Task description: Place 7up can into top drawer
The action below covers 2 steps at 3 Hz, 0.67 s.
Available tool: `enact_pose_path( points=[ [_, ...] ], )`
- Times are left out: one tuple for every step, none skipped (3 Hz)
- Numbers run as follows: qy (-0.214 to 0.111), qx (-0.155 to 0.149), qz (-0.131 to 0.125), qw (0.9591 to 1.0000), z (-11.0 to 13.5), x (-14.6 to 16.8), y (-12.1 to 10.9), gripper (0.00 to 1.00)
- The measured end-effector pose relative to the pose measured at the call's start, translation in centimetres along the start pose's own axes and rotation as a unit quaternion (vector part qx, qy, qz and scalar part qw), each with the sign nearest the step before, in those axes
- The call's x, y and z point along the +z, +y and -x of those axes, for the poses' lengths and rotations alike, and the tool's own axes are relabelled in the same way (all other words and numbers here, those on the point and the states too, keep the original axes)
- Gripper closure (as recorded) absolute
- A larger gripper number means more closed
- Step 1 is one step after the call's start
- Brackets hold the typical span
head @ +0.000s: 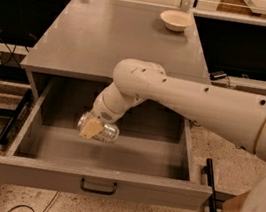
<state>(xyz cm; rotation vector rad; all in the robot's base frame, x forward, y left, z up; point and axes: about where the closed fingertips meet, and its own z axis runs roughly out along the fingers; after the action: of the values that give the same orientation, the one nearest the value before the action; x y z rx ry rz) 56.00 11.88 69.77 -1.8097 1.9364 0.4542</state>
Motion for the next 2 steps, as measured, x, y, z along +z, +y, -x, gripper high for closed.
enact_pose_path(
  points=[
    [0.014, 0.04, -0.02, 0.9989, -1.1, 1.4, -0.6, 0.58],
    [0.004, 0.058, -0.02, 0.9981, -1.7, 2.8, -0.5, 0.35]
  ],
)
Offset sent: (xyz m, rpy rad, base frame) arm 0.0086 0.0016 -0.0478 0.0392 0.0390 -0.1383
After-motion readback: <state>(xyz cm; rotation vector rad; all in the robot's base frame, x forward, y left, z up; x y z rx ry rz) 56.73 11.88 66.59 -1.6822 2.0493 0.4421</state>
